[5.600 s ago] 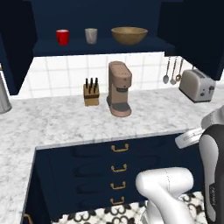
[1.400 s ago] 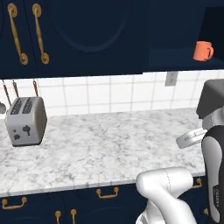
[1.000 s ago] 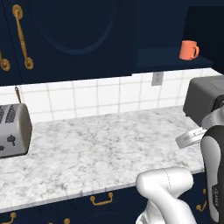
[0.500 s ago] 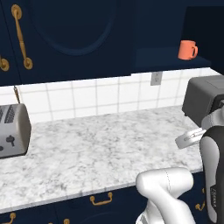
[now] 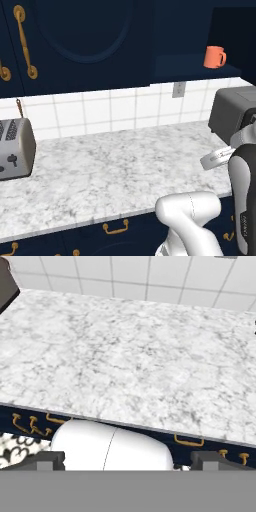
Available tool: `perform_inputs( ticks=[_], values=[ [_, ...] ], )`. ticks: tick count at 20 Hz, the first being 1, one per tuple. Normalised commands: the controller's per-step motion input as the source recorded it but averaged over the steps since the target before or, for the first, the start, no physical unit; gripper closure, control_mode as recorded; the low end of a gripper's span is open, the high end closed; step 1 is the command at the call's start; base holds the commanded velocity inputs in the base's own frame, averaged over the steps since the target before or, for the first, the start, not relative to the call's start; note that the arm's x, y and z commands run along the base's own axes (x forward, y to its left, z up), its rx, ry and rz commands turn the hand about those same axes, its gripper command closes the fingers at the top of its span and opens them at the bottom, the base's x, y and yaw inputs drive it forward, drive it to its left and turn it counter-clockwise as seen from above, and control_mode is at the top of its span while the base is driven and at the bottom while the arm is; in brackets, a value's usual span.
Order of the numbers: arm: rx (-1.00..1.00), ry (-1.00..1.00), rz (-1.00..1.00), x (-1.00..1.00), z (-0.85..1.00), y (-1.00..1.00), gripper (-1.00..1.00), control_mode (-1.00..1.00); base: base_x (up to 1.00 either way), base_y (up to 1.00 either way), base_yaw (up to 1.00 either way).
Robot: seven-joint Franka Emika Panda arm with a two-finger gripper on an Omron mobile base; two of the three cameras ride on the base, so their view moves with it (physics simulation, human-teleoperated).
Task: Gather all objects into one cabinet and sort the glasses and bowls to opposite sides.
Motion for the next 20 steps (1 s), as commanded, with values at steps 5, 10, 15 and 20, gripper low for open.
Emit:
perform_inputs(
  ticks=[5, 10, 15, 20],
  values=[
    [0.23, -0.25, 0.0, 0.0, 0.35, 0.07, -1.0, -1.0, 0.0, 0.0, 0.0],
    [0.11, -0.35, -0.04, 0.05, 0.82, 0.02, -1.0, -1.0, 0.0, 0.0, 0.0],
    [-0.06, -0.35, -0.01, 0.08, 0.74, 0.13, -1.0, -1.0, 0.0, 0.0, 0.0],
    [-0.1, -0.27, -0.01, 0.71, 0.51, 0.0, -1.0, -1.0, 0.0, 0.0, 0.0]
  ],
)
